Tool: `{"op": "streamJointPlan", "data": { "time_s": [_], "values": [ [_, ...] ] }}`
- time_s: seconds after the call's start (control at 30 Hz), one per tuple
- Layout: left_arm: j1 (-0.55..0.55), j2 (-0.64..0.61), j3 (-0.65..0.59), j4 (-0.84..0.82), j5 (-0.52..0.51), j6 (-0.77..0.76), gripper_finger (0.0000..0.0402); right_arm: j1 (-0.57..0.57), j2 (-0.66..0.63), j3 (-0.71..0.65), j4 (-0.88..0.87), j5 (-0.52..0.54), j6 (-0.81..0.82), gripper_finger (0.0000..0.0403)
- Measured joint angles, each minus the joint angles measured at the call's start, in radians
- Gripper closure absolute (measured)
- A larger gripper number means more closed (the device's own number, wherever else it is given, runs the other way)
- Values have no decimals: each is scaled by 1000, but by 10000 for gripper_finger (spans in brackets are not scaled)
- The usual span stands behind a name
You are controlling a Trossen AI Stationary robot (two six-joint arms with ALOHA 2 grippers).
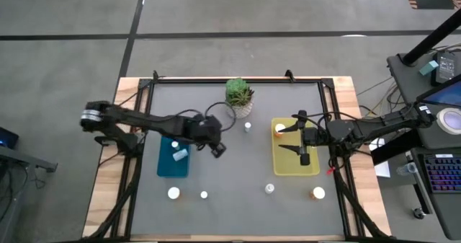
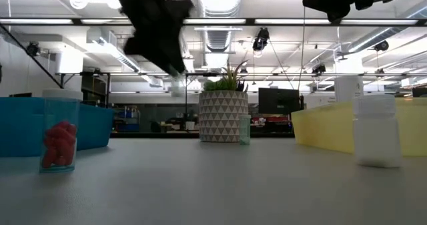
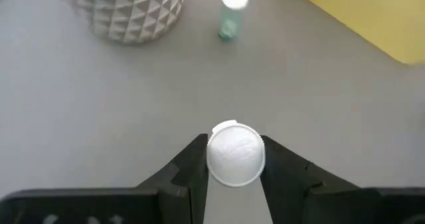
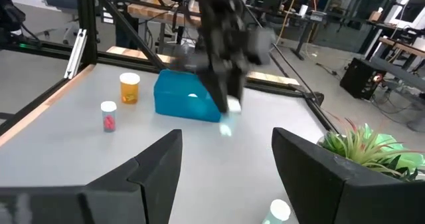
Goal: Pick and place medicine bottles into bin by pill shape (circle, oval)
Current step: Put the left blue tablet bottle into the left blue bin
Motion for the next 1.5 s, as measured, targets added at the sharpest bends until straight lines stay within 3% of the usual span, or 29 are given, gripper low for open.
{"op": "streamJointPlan", "data": {
  "time_s": [0.33,0.5,0.7,1.03,1.27,1.5],
  "values": [
    [-116,-297,0,-380,1,-106,305,-2,0,0,1,0,0,178],
    [-146,-354,-5,-538,7,-203,305,-2,0,0,1,0,0,178],
    [-172,-395,-62,-672,98,-279,304,-2,0,0,1,0,0,178],
    [-194,-480,-276,-672,71,-409,304,-2,0,0,0,0,0,178],
    [-194,-495,-406,-529,42,-458,304,-2,0,0,0,0,-1,178],
    [-193,-470,-459,-420,16,-458,304,-2,0,0,0,0,-2,178]
  ]
}}
